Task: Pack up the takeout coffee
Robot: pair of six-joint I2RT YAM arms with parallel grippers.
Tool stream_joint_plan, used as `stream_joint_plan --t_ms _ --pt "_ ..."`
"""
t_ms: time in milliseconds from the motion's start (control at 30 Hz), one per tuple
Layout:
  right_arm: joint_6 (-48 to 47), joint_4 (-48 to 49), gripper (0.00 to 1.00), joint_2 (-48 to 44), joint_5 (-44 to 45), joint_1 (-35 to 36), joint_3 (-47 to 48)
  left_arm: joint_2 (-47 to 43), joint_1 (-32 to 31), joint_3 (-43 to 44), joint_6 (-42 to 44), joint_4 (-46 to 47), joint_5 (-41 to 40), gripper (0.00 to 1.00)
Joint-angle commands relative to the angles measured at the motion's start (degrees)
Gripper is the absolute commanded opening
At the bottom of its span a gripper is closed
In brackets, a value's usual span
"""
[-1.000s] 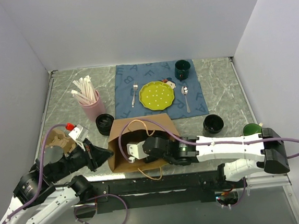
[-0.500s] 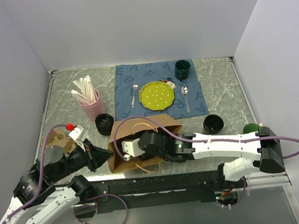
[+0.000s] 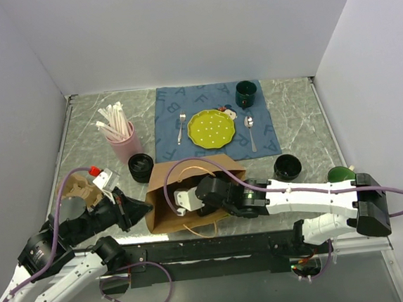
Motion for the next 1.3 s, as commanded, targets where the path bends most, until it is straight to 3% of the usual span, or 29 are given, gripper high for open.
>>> stream_joint_plan --t_ms 0,1267 --pt "-0.7 3.3 0.49 -0.9 -1.8 -0.8 -0.5 -0.2 0.2 0.0 -0.2 2.3 1.6 0.01" --pt "-1.1 10.1 0.49 6.7 -5.0 -4.4 -0.6 -0.5 0.2 0.9 -0.9 0.4 1.2 0.01"
